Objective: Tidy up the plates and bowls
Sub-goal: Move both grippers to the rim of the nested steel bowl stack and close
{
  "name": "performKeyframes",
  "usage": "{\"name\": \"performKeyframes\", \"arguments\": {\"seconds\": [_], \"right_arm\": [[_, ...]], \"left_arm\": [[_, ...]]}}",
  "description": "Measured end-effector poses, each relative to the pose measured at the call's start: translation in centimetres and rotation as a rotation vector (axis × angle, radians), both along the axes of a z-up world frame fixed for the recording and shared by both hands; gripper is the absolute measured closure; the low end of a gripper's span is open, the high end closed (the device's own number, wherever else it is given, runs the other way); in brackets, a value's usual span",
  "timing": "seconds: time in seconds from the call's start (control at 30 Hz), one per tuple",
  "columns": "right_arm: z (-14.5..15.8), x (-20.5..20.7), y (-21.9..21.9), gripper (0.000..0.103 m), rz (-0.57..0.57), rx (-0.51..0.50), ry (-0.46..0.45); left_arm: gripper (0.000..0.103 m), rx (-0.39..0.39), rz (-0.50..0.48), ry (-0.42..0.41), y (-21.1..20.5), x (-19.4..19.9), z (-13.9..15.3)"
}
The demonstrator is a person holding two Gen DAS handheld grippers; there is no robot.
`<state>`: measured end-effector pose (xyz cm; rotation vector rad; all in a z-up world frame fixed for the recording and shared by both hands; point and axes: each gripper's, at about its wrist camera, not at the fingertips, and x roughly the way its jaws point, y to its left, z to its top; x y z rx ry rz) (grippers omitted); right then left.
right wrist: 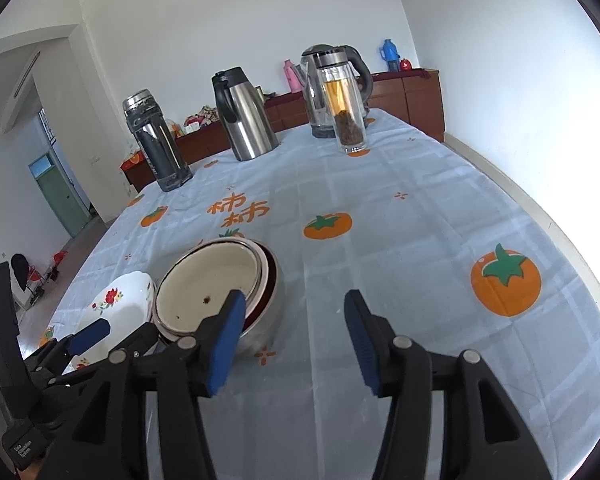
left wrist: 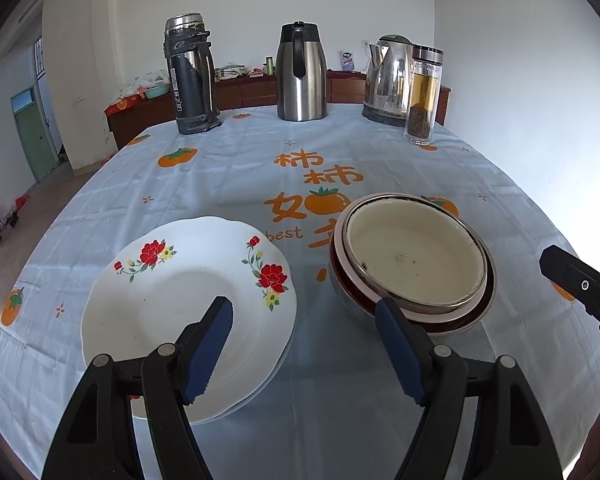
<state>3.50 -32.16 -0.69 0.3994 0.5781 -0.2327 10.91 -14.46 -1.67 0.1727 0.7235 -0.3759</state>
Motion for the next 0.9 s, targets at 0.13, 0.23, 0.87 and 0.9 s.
{"name": "performKeyframes", "arguments": {"seconds": [0.13,0.23,0.87,0.9], "right_arm": [[0.1,0.2,-0.2,0.038,0.006,0.005,-0.012],[0.0,0.3,-0.6,0.038,0.006,0.022,-0.016],[-2.9,5.6,-1.8,0.04,0.053,0.139,0.07],[-3.2,6.0,-1.7,0.04,0.055,0.143,0.08]], "left_arm": [[0.027,-0.022,0.007,0.009,0.2,0.3,0.2],[0.027,-0.064,0.012,0.027,0.9,0.8,0.7],[0.043,-0.176,-0.019,0.148,-2.7,7.6,0.7],[0.046,-0.172,-0.016,0.157,-3.0,7.8,0.5]]}}
